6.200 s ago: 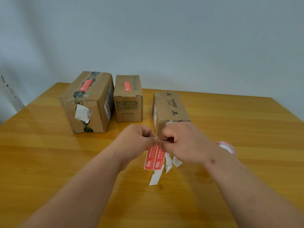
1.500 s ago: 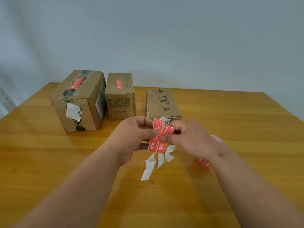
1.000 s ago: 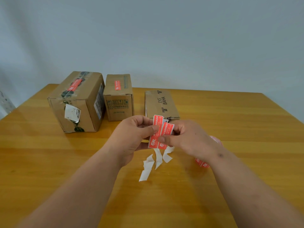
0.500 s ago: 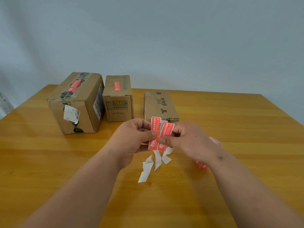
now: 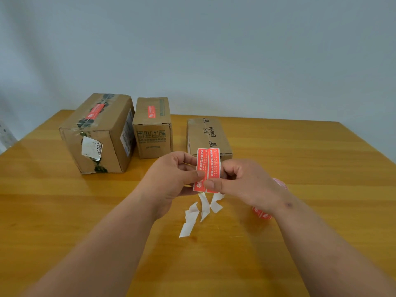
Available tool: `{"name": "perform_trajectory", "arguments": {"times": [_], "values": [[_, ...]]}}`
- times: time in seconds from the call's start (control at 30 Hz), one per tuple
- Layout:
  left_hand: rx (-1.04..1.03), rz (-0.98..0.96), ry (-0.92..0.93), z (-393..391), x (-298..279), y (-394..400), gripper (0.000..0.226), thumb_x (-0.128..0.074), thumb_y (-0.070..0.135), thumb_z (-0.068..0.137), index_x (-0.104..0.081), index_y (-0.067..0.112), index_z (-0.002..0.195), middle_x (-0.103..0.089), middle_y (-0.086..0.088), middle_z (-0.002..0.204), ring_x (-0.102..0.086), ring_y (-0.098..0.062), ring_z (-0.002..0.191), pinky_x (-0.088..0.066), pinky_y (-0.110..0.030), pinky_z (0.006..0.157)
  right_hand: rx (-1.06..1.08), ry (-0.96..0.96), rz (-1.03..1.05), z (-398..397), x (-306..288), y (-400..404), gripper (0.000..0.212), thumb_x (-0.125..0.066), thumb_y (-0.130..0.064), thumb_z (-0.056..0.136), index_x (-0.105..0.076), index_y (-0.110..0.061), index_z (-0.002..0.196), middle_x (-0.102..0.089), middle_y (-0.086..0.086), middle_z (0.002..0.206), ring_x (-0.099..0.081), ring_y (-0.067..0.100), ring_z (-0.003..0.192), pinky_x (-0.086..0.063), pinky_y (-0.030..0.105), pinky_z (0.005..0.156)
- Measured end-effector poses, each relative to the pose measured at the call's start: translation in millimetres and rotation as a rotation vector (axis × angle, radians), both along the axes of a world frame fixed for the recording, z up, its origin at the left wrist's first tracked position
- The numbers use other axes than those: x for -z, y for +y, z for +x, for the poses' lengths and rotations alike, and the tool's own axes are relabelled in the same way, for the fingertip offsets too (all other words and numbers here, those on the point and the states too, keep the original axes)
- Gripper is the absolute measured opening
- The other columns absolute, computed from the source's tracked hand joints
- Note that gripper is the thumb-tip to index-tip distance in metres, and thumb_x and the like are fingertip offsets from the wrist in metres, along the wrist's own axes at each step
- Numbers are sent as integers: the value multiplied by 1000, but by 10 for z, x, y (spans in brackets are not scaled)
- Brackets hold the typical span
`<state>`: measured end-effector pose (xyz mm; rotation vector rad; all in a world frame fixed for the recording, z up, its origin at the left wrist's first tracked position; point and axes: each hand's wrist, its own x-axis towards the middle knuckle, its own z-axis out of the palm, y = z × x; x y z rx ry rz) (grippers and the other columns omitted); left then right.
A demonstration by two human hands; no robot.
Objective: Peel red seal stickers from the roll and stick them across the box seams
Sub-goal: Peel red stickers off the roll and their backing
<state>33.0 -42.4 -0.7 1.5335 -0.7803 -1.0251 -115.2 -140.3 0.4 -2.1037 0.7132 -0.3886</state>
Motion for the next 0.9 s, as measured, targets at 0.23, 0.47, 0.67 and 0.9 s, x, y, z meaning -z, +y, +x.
{"name": "perform_trajectory", "arguments": {"times": [0.23,0.47,0.67,0.9], "values": [[61,21,-49,-22,22,3,24,-70,14,86,-63,15,108,-76,-7,91,-74,-19,86,-60,-38,78,-8,21,-6,5,9,-15,21,-74,-33,79,-71,-16,89,-69,12,86,-65,31,84,-52,46,79],[68,6,-98,-23,-21,-5,26,-73,9,83,-63,12,107,-76,-8,87,-75,-20,82,-60,-38,78,-33,13,20,-11,-41,-28,22,-69,-35,84,-70,-15,95,-70,14,93,-66,33,88,-51,54,83],[101,-13,17,-19,-12,-2,29,-69,5,84,-62,9,112,-76,-12,92,-74,-25,88,-58,-42,84,-29,43,11,-43,-64,-31,17,-70,-29,83,-71,-16,94,-71,11,90,-65,32,86,-51,52,85],[87,-14,135,4,53,-7,31,-68,4,85,-59,7,115,-75,-15,95,-73,-28,91,-58,-39,79,-10,15,-15,-33,-12,-11,18,-68,-32,85,-71,-24,100,-73,-1,93,-67,15,87,-53,41,85]]}}
